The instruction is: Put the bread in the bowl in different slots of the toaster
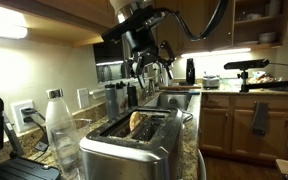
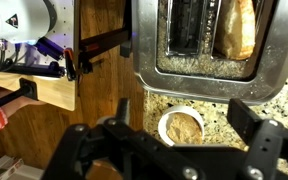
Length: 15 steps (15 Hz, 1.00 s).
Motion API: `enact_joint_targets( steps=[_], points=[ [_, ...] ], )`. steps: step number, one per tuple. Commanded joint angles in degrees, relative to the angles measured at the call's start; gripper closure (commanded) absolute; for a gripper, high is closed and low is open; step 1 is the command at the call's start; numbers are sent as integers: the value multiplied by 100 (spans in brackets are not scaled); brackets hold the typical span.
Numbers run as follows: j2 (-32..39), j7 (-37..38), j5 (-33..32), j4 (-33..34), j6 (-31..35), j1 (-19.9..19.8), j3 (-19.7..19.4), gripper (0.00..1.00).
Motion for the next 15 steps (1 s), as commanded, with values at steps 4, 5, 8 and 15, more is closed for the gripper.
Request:
enact_joint_targets(
  steps=[4,5,8,15],
  points=[
    [240,739,132,149,394,-83,-64,0],
    [281,893,120,146,483,-76,-69,0],
    [329,1241,146,106,644,-89,-104,0],
    [37,1812,75,-189,677,-258,-345,0]
  ],
)
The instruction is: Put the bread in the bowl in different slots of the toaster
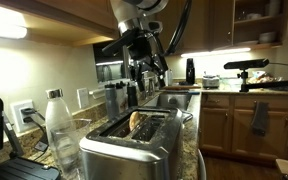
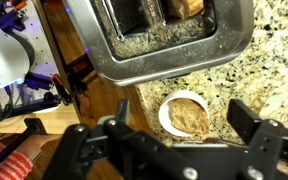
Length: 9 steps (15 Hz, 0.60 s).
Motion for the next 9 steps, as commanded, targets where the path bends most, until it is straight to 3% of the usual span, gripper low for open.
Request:
enact_joint_targets(
  steps=[1,9],
  points=[
    [-296,320,57,-280,85,-127,-111,0],
    [-337,553,151,-522,231,-276,-247,0]
  ],
)
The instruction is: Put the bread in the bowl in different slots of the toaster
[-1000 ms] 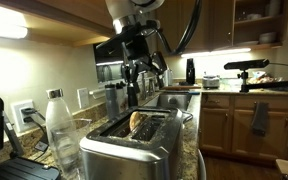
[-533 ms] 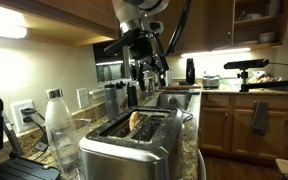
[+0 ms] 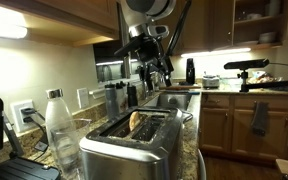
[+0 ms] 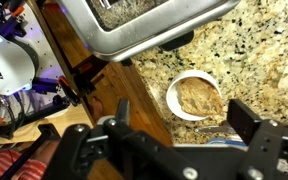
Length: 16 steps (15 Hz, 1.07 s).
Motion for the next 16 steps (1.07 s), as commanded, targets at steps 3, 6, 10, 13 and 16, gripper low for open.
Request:
enact_joint_targets(
  steps=[3,6,10,13,16],
  points=[
    [-358,439,193,-568,298,-57,-38,0],
    [-380,666,217,-754,520,-73,-63,0],
    [-428,764,240,-1055,867,-98,-93,0],
    [-475,673,216,-1245,1050,-127,-126,0],
    [-465,786,175,-1298,1070,-191,-174,0]
  ],
)
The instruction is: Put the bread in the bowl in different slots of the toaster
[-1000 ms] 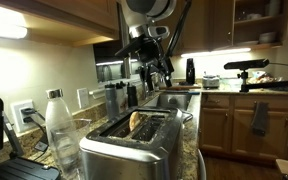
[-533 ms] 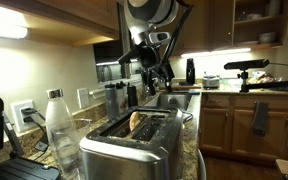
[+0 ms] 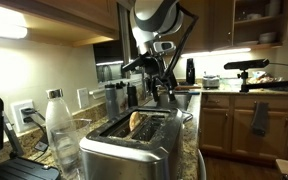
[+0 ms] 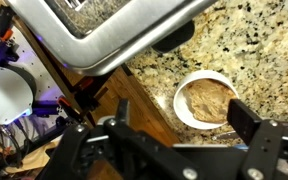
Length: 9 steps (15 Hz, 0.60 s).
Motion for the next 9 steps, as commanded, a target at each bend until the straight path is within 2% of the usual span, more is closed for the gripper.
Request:
enact_joint_targets(
  steps=[1,9],
  points=[
    [-347,119,-12,-427,237,-107,-60,0],
    [-75,-262,-13,-122,285,-391,-321,0]
  ],
)
